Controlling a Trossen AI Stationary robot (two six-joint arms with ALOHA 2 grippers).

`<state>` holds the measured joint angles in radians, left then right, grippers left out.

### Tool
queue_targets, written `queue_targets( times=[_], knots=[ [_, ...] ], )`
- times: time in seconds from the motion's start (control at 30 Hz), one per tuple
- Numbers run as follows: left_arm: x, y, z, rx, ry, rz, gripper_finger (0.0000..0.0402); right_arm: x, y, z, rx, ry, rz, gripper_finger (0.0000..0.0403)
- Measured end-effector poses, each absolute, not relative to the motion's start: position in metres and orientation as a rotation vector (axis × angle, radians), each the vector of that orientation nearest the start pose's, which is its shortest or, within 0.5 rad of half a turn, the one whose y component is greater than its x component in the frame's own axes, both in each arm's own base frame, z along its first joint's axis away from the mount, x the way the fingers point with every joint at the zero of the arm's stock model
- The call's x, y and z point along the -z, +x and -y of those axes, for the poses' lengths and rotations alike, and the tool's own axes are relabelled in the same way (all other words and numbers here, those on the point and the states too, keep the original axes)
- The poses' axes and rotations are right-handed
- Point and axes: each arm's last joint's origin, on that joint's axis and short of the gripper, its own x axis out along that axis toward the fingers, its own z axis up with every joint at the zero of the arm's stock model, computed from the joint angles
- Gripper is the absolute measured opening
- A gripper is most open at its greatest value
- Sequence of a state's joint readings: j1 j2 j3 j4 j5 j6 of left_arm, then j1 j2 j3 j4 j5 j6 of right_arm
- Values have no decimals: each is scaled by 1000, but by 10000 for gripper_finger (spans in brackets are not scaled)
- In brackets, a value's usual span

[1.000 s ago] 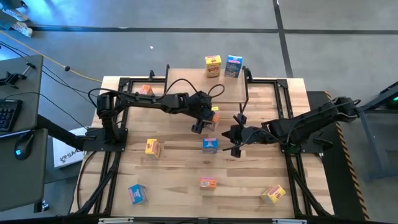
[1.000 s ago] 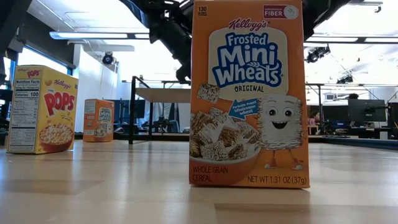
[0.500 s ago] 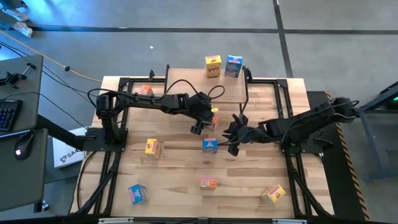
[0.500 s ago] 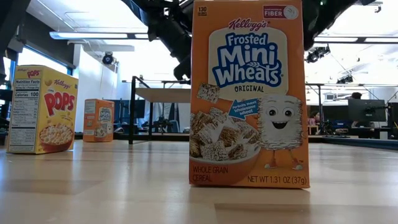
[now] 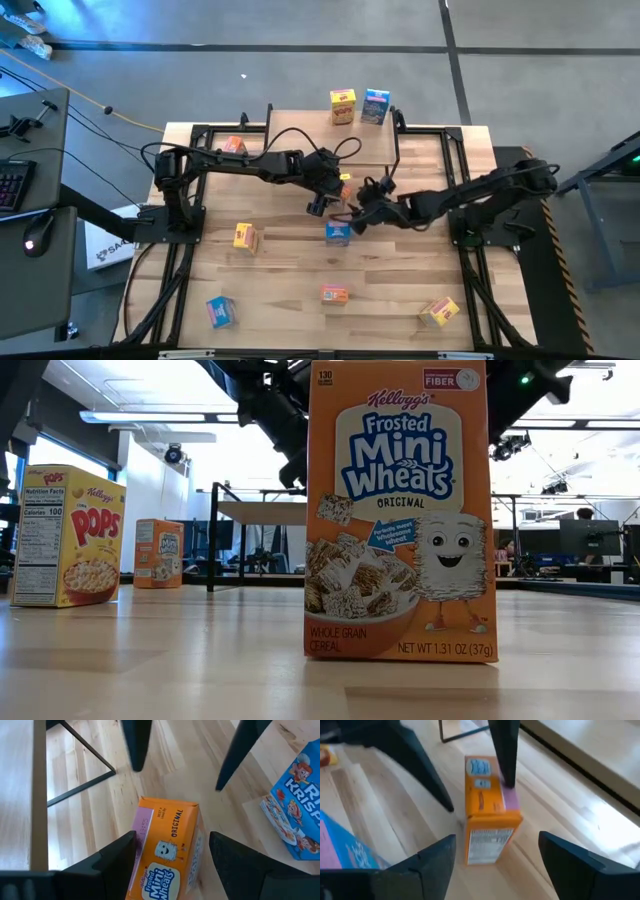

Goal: Stack cereal on shelf
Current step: Put the middle right orange cereal box on the shelf

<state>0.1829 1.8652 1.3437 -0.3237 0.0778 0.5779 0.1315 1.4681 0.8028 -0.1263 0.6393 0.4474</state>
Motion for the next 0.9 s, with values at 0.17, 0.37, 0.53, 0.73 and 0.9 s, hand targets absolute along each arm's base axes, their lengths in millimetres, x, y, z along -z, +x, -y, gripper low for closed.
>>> queue_targets(
  times=[0.17,0.37,0.53,0.73,0.9],
  knots=[
    [-214,397,-70,152,430,-836,241,-201,292,-8,588,157,-586,275],
    [-214,397,-71,151,430,-829,241,-199,295,5,552,209,-596,275],
    [-214,398,-71,150,431,-825,241,-187,303,11,517,205,-626,275],
    [-214,398,-71,149,425,-826,241,-179,309,12,511,190,-622,252],
    [-218,395,-70,144,404,-823,241,-179,310,11,488,176,-625,206]
  ],
)
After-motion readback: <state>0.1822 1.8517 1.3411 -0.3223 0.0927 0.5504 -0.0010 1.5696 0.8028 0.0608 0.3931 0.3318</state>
